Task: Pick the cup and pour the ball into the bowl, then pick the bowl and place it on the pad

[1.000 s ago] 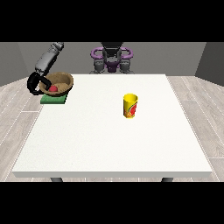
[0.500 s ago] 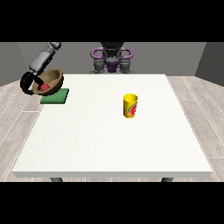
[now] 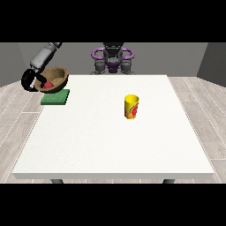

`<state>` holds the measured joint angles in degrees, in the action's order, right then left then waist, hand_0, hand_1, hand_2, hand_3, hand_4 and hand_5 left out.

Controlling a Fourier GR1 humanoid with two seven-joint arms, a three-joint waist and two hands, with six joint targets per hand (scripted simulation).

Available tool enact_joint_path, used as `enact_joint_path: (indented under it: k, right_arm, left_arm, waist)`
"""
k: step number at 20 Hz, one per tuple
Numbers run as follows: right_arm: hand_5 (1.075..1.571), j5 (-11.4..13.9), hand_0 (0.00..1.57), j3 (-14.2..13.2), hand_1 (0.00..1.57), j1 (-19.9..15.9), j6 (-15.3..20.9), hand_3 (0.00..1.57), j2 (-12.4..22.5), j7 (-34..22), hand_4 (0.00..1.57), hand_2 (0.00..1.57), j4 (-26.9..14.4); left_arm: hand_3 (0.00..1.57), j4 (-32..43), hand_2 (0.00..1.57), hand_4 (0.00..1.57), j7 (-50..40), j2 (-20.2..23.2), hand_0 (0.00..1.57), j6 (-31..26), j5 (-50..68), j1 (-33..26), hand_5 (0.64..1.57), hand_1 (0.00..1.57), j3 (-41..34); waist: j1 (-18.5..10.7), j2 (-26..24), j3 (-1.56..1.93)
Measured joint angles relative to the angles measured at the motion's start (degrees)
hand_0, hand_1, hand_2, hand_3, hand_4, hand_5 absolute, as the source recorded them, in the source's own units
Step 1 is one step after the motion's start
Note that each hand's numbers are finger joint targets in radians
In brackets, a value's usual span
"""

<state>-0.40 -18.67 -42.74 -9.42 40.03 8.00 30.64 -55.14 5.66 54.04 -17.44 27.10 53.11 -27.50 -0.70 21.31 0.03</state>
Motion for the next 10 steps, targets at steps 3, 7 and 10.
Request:
enact_joint_path:
  k: [3, 7, 10]
  right_arm:
    - [1.568, -1.0, 1.57, -0.9, 1.57, 0.6, -0.2, 1.13, -1.2, 0.9, 1.12, 1.57, -1.2]
    - [1.562, -2.5, 1.57, -2.4, 1.57, 0.6, -0.7, 1.57, -2.2, 0.6, 0.89, 1.57, -3.6]
    - [1.562, -4.1, 1.21, -5.1, 1.21, 0.3, 0.9, 1.23, 0.5, -0.2, 0.0, 1.26, -5.7]
  left_arm:
    - [0.0, 0.4, 0.0, 0.0, 0.4, 1.0, 0.0, -1.1, 0.6, -0.3, 1.525, 0.0, -0.6]
    - [0.0, -0.4, 0.0, 0.0, 0.2, 1.7, 0.0, -0.6, 1.0, -0.2, 1.523, 0.0, -1.1]
    - [0.0, -1.4, 0.0, 0.0, -0.1, 2.5, 0.0, -1.0, 2.0, -0.2, 1.517, 0.0, -1.9]
  waist:
    - [-0.2, 0.7, 0.01]
    - [0.0, 1.3, 0.03]
    - [-0.5, 2.8, 0.07]
